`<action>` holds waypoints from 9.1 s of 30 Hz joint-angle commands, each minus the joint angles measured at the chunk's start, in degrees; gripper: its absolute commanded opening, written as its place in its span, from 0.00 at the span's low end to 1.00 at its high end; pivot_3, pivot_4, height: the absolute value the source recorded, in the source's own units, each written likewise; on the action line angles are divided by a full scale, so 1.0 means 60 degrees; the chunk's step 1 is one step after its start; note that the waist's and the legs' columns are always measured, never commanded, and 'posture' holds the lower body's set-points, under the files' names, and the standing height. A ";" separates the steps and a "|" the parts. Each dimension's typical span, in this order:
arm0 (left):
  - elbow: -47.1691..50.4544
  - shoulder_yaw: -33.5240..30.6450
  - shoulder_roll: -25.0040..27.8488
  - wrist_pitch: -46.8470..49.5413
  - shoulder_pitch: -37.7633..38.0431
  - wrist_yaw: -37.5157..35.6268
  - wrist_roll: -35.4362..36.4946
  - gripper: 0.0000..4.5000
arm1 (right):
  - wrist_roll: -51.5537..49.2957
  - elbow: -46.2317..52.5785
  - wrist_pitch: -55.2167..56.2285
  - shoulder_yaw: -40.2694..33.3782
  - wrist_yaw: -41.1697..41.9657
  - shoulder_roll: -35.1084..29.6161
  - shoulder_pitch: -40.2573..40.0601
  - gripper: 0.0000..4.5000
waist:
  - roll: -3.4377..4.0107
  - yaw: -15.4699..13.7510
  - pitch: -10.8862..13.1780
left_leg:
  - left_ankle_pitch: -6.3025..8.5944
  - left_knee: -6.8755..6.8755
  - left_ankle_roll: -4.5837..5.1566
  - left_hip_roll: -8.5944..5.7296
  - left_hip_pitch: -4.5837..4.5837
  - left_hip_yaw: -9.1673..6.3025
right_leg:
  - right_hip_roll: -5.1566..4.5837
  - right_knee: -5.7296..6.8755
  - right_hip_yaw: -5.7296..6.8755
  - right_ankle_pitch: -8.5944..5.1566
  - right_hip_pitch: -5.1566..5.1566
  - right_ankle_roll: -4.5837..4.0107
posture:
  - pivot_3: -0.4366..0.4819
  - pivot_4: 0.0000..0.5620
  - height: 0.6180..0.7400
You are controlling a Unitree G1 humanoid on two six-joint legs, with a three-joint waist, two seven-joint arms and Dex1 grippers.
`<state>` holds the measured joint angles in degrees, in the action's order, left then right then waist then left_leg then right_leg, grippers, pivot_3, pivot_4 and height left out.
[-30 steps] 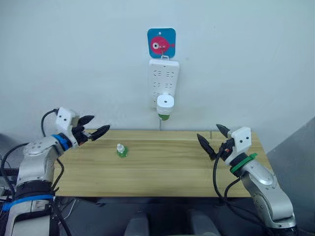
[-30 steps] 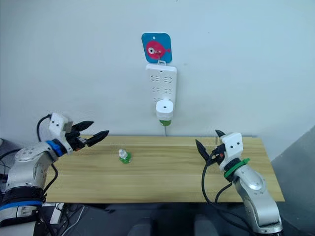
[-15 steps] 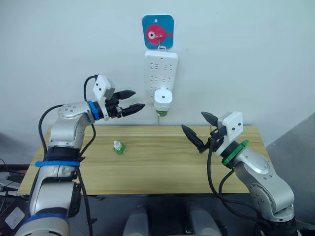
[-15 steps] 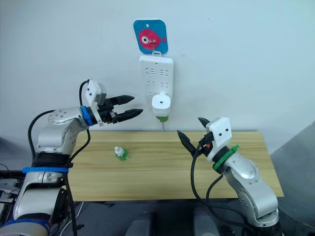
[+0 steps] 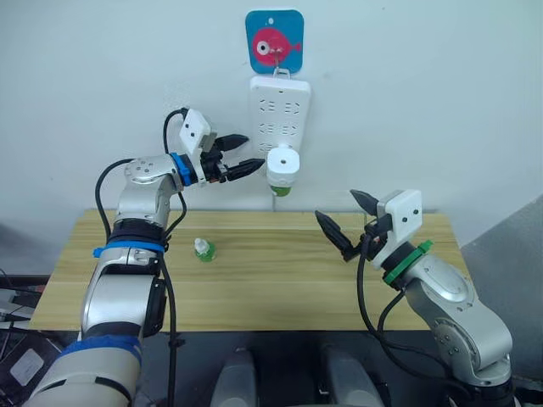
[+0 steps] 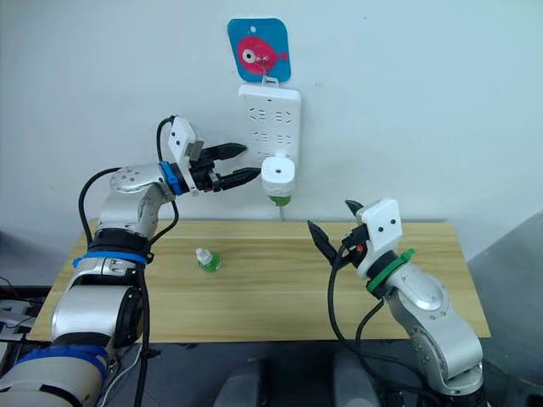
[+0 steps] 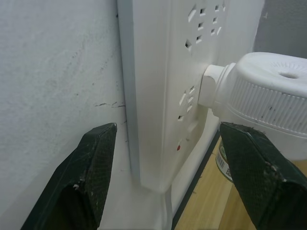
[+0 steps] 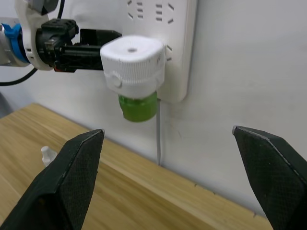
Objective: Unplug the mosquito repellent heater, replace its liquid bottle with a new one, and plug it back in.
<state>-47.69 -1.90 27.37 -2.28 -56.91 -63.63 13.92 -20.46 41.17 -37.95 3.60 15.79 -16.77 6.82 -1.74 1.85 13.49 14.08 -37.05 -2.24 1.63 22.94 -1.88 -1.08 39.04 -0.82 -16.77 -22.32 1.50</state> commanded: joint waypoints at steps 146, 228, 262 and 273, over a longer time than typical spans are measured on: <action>0.8332 0.1975 -0.2427 -0.0317 0.5131 0.1930 0.0050 1.00 | -0.9565 -0.2153 -0.4195 -0.7190 -0.6805 0.3778 0.3067 0.67 | 0.0036 0.0154 0.0221 | -0.0097 0.0020 -0.0066 0.0000 0.0198 -0.0121 | -0.0016 0.0027 -0.0033 0.0016 -0.0152 0.0018 | 0.37 0.46 1.00; 0.5892 0.2727 -0.3905 -0.1680 0.3828 0.2015 -0.0275 0.50 | -1.5266 -0.1618 0.0873 -0.2501 -0.7377 -0.1331 0.1093 0.98 | 0.0038 0.0485 0.0222 | -0.0098 0.0010 -0.0065 -0.0015 0.0220 -0.0109 | 0.0010 0.0006 -0.0032 0.0015 -0.0152 0.0023 | 0.32 0.43 1.00; 0.4053 0.2702 -0.3204 -0.4392 0.2816 -0.2202 0.0539 0.50 | -1.5423 -0.5698 -0.5929 -0.2788 -0.0008 -0.6243 0.1866 0.98 | 0.0036 0.0444 0.0224 | -0.0096 -0.0004 -0.0061 -0.0023 0.0225 -0.0106 | 0.0027 0.0002 -0.0029 0.0018 -0.0150 0.0026 | 0.33 0.46 1.00; 0.4061 0.2762 -0.3227 -0.4456 0.2816 -0.2184 0.0528 0.50 | -1.5423 -0.5780 -0.5696 -0.2685 -0.0839 -0.5815 0.2202 0.95 | 0.0036 0.0441 0.0224 | -0.0096 -0.0004 -0.0061 -0.0022 0.0225 -0.0107 | 0.0027 0.0004 -0.0029 0.0019 -0.0150 0.0026 | 0.33 0.46 1.00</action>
<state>-24.47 14.59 8.56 -28.27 -39.73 -76.91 16.74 -111.49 6.08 -72.05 -11.21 10.78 -51.10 19.15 -1.52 4.49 14.83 13.51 -37.07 -2.61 1.49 24.30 -2.53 -0.92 39.05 -1.00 -16.66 -23.22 1.66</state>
